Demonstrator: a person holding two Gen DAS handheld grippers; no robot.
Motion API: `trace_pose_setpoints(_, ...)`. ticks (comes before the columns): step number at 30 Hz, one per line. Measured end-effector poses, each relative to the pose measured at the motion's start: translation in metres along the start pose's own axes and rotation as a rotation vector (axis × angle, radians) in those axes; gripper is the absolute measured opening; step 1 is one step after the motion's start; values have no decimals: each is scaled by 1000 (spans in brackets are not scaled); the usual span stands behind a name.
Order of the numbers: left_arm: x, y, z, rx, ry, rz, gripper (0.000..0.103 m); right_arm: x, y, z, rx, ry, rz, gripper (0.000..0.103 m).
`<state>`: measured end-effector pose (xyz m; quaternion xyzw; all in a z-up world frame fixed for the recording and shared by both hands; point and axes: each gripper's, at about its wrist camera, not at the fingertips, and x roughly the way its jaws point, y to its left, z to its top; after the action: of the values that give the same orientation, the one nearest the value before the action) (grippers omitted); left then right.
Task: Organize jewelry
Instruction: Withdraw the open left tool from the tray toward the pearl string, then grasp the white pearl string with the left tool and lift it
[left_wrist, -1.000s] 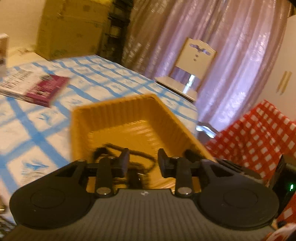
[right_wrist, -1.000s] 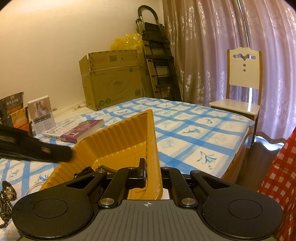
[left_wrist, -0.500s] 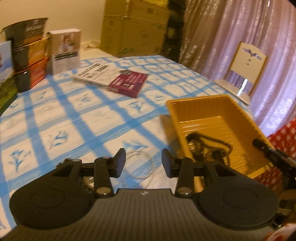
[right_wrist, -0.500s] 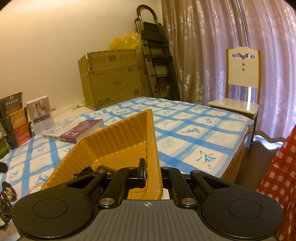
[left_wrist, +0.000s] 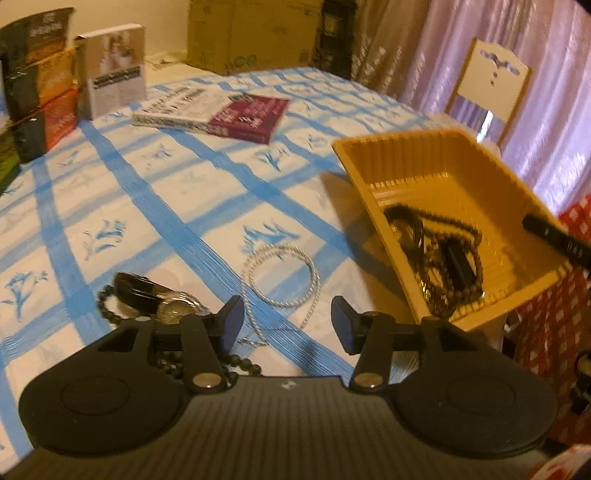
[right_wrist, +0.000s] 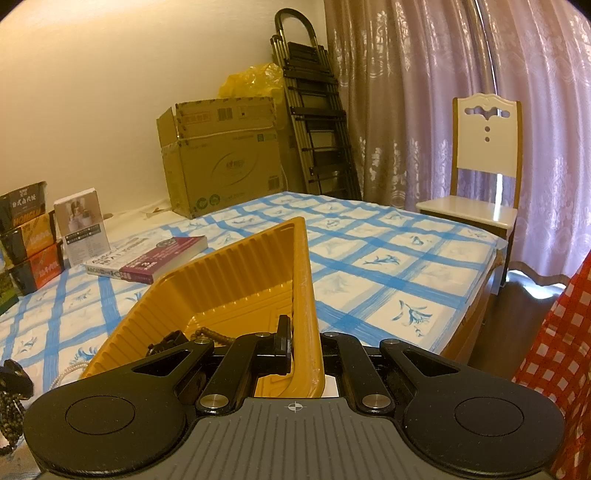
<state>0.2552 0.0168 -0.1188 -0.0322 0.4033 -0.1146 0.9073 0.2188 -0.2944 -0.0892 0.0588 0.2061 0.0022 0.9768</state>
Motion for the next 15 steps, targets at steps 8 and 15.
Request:
trace_pose_setpoints(8, 34, -15, -1, 174, 26, -1, 44, 3, -1, -1, -12, 1, 5, 5)
trace_pose_setpoints(15, 56, -21, 4, 265, 43, -30, 31, 8, -1, 2, -23, 4, 12, 5)
